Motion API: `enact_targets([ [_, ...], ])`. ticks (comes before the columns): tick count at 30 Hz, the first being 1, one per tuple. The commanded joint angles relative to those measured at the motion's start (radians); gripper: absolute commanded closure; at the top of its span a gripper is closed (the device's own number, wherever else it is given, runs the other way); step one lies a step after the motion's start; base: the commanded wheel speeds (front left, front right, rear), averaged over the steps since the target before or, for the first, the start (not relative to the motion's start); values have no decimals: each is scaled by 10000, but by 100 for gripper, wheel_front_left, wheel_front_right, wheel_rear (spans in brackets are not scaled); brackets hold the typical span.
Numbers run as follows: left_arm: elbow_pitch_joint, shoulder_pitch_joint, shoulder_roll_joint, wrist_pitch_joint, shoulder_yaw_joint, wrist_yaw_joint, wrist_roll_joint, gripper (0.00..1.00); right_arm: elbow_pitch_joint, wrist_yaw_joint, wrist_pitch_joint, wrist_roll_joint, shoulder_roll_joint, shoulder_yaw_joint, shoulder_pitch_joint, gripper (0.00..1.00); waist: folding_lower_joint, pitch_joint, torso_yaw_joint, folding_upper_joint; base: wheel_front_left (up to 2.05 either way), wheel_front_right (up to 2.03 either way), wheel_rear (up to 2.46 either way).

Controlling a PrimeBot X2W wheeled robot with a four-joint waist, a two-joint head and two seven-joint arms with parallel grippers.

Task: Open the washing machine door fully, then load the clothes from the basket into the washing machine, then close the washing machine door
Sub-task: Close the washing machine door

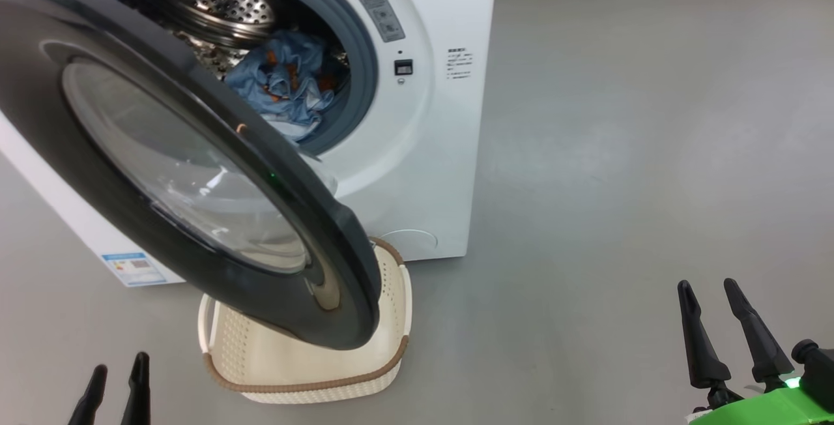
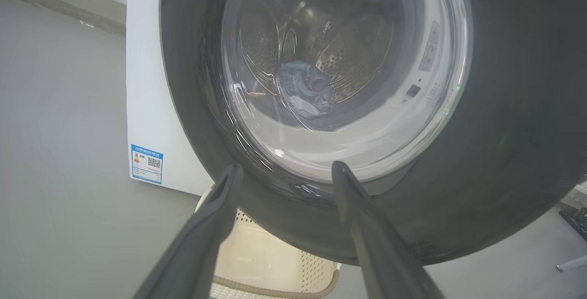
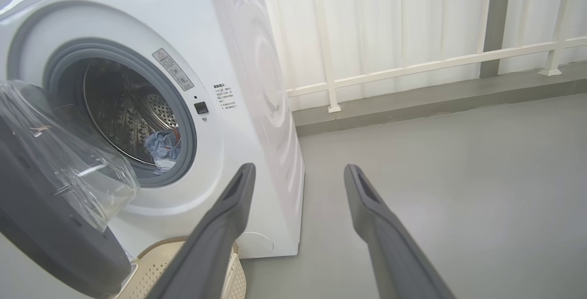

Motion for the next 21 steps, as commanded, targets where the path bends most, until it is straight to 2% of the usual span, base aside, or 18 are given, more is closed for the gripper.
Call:
enact_targets([
  [1,-379,30,-39,-96,819,-65,671,0,-188,58,-80,49,-185,118,-22,0,0,-57,-187,0,0,0,0],
  [9,-798,591,-906,-98,1972,-65,2753,0,-174,58,-80,42,-135,-10,25,0,0,-128,-544,0,0,0,0],
  [21,-845,914,-1309,-98,2212,-65,4324,0,-169,58,-80,21,-126,-118,15,0,0,-94,-640,0,0,0,0],
])
